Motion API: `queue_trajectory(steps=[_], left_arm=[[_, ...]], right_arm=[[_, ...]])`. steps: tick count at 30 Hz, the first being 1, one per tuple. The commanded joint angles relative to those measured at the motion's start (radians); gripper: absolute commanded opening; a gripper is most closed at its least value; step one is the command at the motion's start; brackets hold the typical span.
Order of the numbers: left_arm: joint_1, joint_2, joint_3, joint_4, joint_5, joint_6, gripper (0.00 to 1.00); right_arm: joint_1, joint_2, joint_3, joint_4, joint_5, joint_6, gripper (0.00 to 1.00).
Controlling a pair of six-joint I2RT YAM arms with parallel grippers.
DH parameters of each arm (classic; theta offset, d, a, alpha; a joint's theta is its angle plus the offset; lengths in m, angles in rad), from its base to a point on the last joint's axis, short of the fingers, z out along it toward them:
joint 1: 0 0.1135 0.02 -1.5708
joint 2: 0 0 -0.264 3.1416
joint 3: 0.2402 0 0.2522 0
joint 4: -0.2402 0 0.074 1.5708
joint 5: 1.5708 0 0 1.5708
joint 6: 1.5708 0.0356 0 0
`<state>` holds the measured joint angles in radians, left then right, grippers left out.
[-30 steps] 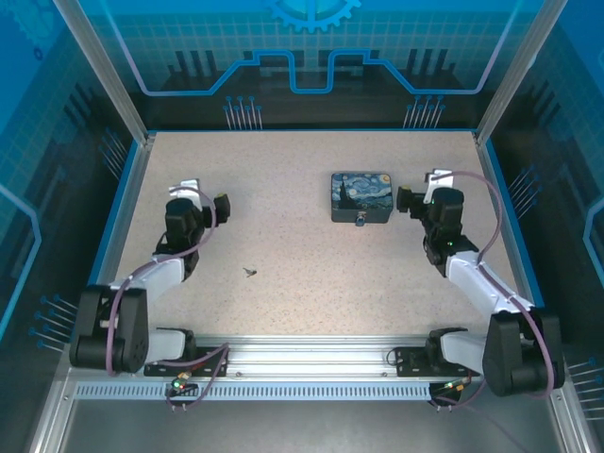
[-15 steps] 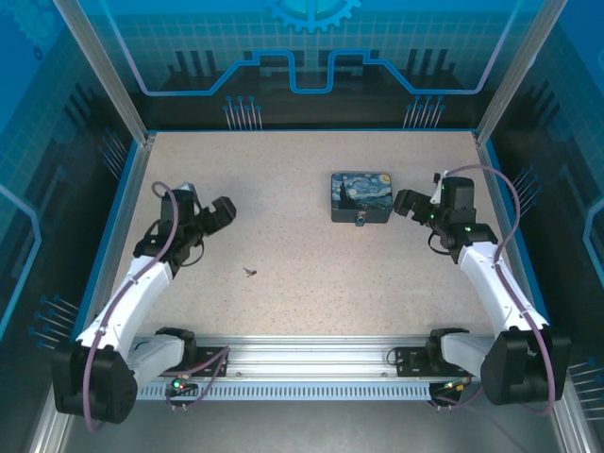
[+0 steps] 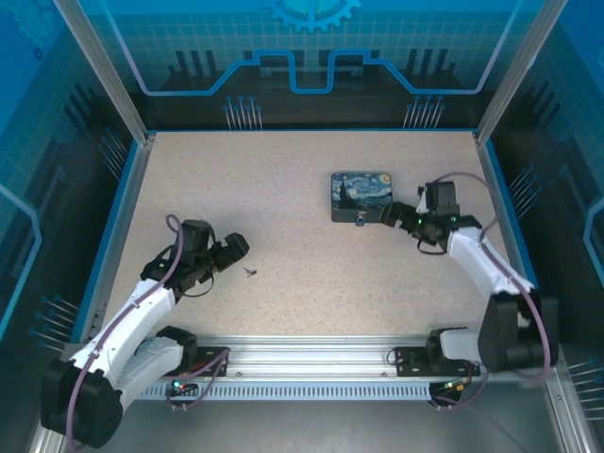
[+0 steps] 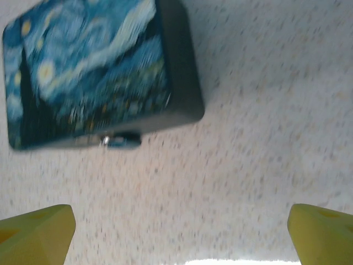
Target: Unlock the padlock with the key
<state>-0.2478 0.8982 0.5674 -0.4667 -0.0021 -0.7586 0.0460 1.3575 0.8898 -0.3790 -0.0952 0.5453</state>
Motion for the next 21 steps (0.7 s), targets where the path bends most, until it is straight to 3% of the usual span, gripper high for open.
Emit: queue_trajectory(steps=[1, 6, 11, 21], left_arm=[[-0.009, -0.01, 0.015, -0.016, 0.019, -0.007, 0.99], [-0.014, 0.001, 0.025, 0.009, 0.024, -0.001, 0.99], [-0.019, 0.045, 0.048, 0.033, 0.03, 0.001, 0.99], [-0.025, 0.116, 0.066, 0.097, 0.05, -0.003, 0.99]], right_arm=[[-0.026, 0.123, 0.158, 0.035, -0.047, 0.02, 1.0], [-0.024, 0.364, 0.387, 0.017, -0.086, 0.036, 0.97], [0.004, 0.536, 0.522, -0.041, -0.043, 0.038, 0.95], [0.141, 0.489, 0.412, 0.068, -0.039, 0.121, 0.85]])
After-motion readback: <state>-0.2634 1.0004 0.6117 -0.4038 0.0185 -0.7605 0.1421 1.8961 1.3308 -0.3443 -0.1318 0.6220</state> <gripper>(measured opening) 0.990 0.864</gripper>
